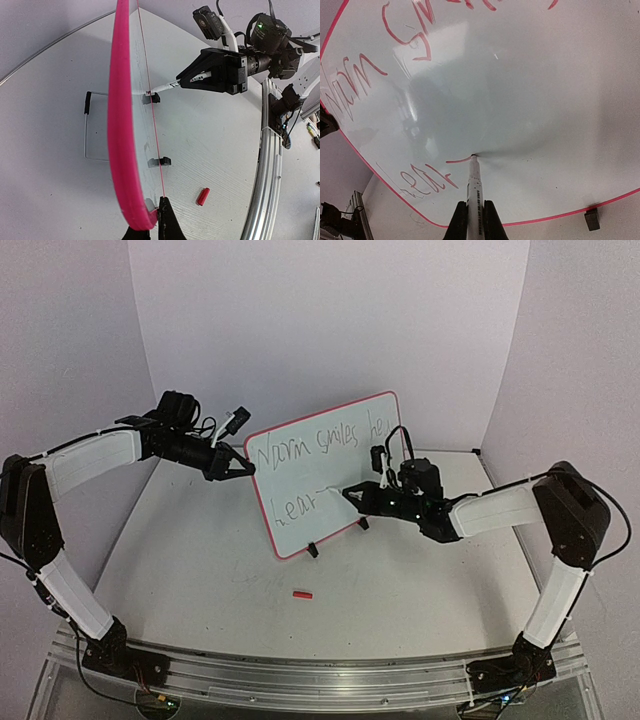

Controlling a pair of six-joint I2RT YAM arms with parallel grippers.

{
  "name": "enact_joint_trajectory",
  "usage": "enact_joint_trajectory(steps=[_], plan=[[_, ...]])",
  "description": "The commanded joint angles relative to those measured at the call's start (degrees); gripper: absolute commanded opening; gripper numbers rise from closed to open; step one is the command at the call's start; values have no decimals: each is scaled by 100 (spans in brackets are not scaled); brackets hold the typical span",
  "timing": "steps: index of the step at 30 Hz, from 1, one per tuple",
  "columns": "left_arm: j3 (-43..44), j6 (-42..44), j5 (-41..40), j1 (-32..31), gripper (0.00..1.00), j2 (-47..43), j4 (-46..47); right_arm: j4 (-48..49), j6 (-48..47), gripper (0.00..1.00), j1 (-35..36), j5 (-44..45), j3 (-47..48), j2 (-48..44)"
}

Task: Write a sentence on the whiteboard

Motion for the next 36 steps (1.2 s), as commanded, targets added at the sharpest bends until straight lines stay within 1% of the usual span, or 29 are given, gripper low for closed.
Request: enact_joint_trajectory(steps=[1,7,15,21,27,36], plan=[[-92,496,-420,-95,0,-50,-265,261,-166,0,-32,-355,-102,-382],[-83,498,-411,-96,0,-38,-266,279,-209,0,-31,-608,-100,-611],[-90,493,-415,-109,0,-53,-278,334,-209,0,-36,-732,276,-128],[-88,500,-426,-105,0,-63,-282,404,-188,0,-34,-572,318,105],[-85,502,-437,-108,0,-57,-276,471,-216,0,-31,-267,68,68],[-83,506,-435,-103,0,-29,-276,487,-168,0,-32,-269,-275,184]])
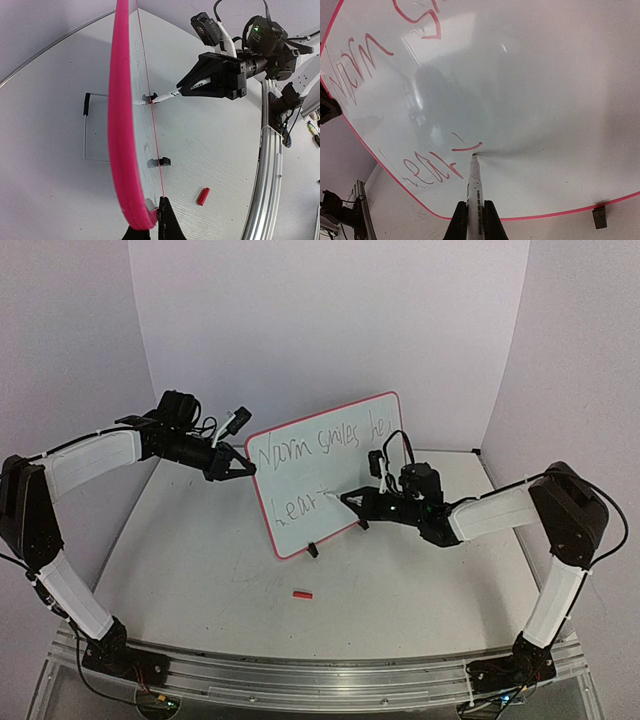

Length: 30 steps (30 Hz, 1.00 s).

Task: Write a sentence on the whiteboard

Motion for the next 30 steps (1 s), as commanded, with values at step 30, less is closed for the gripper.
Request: enact_joint_trajectory(steps=[30], plan=[[-83,459,-412,-68,0,4,-275,316,-2,0,-13,-221,94,-358]])
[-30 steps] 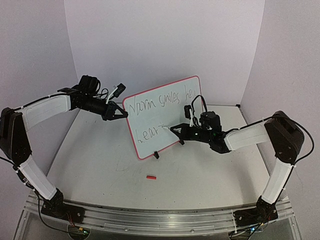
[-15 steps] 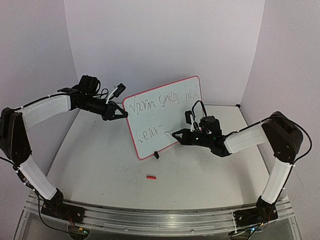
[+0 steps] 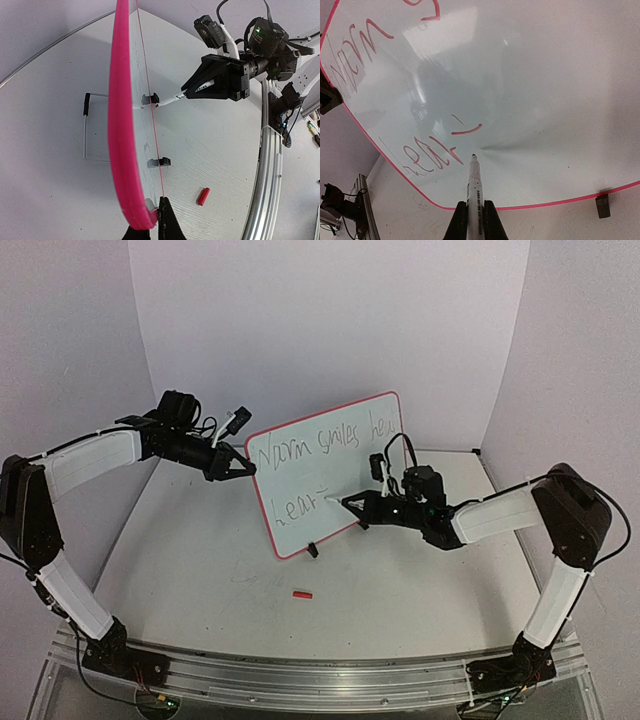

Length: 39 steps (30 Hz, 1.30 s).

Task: Write a sentence on the whiteboard

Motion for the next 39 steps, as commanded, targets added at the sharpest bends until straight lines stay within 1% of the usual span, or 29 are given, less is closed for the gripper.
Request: enact_joint_trajectory(steps=[1,7,15,27,39], plan=[[-83,457,-413,-68,0,4,-276,284,-19,0,-2,-80,343,-229],[-83,461,-419,-66,0,0,-278,305,-20,0,-1,-171,601,-63],[-83,466,-422,-69,0,-9,-281,308,24,0,0,-103,675,152],[-83,466,-431,-69,0,-24,-276,307,102,0,1,336,410,262],[-82,468,-431,-72,0,-18,-278,374,235,0,2,290,73,407]])
